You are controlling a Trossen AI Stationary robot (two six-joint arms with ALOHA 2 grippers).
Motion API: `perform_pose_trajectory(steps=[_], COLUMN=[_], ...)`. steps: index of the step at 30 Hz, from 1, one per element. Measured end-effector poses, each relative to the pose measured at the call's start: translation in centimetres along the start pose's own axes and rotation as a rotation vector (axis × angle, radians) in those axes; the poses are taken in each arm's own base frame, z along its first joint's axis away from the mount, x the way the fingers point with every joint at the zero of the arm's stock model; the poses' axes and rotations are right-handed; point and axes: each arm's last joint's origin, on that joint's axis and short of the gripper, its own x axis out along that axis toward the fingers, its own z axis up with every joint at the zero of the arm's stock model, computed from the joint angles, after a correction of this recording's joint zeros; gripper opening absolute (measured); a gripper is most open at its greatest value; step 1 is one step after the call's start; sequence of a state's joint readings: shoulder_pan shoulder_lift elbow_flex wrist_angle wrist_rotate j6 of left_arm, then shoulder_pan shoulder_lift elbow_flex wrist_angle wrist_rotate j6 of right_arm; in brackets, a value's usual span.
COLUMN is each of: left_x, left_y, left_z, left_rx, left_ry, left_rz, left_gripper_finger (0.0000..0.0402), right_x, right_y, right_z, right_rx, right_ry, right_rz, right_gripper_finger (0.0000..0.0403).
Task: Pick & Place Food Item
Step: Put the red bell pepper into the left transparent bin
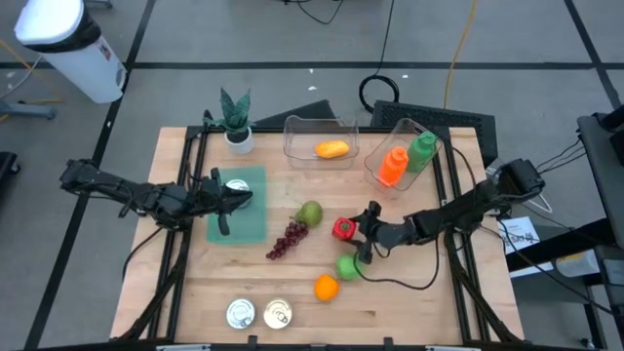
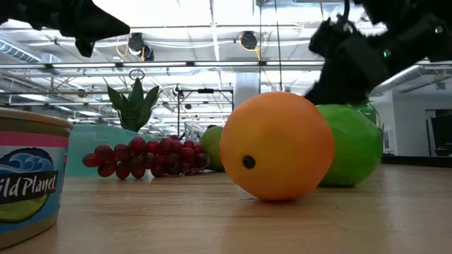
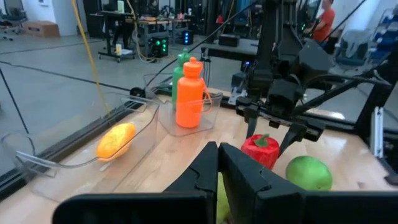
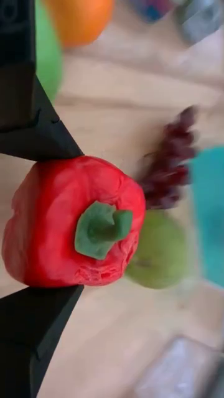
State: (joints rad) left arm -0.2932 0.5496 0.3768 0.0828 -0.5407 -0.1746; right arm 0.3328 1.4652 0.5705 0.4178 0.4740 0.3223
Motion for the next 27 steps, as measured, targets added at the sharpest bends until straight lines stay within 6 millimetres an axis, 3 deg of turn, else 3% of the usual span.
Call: perform_pose_trajectory(steps=[8,20,23,27], left_x=[0.2,2.6,4.0,6.2], left_y=[-0.1,-0.2,-0.7,-1.5], left_z=[0.4,0.0,-0.6,-1.2], left_rx=[-0.066,-0.147,-0.152,-0.157], left_ry=[-0.037,-0.062,-0.053,-0.088], left_rz=[0.005,0.095,0.058,-0.027], left_gripper_finger=[0.0019,0.0022,0.0046,0.0114], right_x=[-2.4,-4.2,-4.2,-4.1], right_y=[-0.4,-0.9,-0.9,-1.1], right_z=[3.2,5.2,5.4,5.7], right_rx=[-0.09,-0.148,-0.157,-0.153], right_ry=[-0.185,-0.312,-0.33,-0.347], right_rz=[-0.017,-0.054,-0.056,-0.038], right_gripper_finger=[0.0282,0.0279,0.0278,0.028])
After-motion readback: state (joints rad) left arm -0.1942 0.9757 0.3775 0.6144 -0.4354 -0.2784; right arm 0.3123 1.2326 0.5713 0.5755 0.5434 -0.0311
